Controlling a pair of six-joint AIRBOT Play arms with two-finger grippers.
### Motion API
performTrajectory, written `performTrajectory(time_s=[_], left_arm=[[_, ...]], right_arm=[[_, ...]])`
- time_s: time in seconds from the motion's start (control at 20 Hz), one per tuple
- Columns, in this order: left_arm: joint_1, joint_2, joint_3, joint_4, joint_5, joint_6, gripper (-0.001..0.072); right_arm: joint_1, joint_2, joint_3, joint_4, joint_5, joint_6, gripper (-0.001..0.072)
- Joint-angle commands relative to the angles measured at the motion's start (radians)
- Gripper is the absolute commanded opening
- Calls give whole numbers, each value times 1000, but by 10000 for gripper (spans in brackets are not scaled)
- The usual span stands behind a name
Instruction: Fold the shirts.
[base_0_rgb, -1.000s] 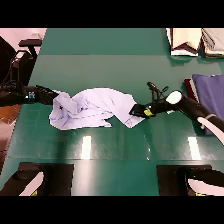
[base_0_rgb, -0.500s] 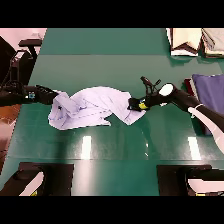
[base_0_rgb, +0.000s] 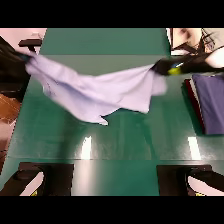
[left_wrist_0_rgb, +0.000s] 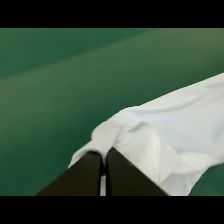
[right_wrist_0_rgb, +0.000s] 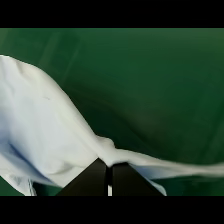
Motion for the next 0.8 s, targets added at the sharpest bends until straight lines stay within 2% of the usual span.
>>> performTrajectory(time_s=[0.0, 0.2, 0.35, 0.45, 0.55, 0.65, 0.75], left_arm=[[0, 1, 312, 8, -43, -3, 26], [0, 2, 576, 6, -171, -2, 26], [0, 2, 606, 11, -323, -21, 26], [0, 2, 491, 11, -454, -82, 26], [0, 2, 280, 10, -525, -100, 26], [0, -1, 14, 11, -493, -103, 26], [0, -4, -268, 10, -365, -102, 26]], right_arm=[[-116, 180, 172, -58, 155, -2, 18], [-235, 304, 341, -60, 316, 5, 16], [-346, 315, 433, -77, 432, 46, 17], [-406, 285, 432, -68, 506, 59, 17], [-410, 239, 346, -69, 521, 63, 16], [-386, 175, 207, -69, 513, 63, 17], [-333, 96, 49, -69, 458, 62, 17]])
